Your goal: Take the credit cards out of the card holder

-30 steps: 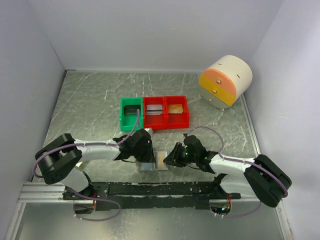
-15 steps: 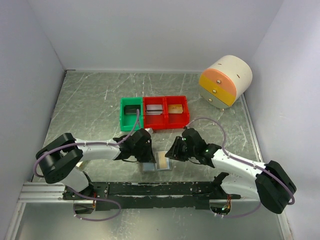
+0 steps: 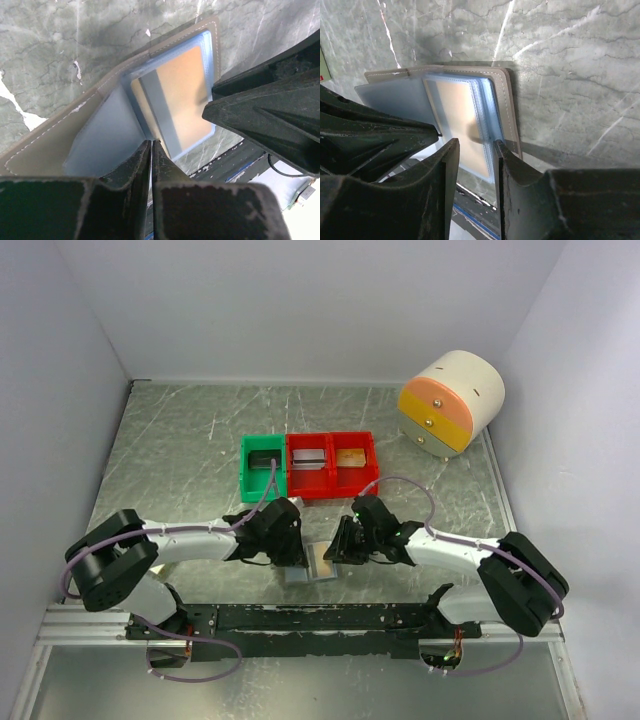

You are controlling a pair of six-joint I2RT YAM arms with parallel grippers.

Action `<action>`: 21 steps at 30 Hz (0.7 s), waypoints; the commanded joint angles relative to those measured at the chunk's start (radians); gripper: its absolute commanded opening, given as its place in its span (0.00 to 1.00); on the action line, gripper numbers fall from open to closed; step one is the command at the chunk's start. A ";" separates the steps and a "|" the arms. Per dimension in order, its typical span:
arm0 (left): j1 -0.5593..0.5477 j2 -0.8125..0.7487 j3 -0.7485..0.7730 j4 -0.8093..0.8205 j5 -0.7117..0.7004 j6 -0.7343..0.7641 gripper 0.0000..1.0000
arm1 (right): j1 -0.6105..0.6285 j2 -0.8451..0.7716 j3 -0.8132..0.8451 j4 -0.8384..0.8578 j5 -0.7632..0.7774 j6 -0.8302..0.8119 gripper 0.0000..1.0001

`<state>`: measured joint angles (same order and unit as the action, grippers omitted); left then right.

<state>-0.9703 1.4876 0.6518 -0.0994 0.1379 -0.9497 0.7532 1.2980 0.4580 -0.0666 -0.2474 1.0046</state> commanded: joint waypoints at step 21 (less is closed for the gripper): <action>0.004 0.011 0.012 -0.041 -0.030 -0.025 0.50 | 0.006 -0.012 -0.091 0.078 -0.043 0.026 0.25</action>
<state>-0.9691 1.5143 0.6594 -0.0635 0.1688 -0.9817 0.7528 1.2861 0.3908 0.0330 -0.2852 1.0302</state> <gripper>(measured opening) 0.473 0.252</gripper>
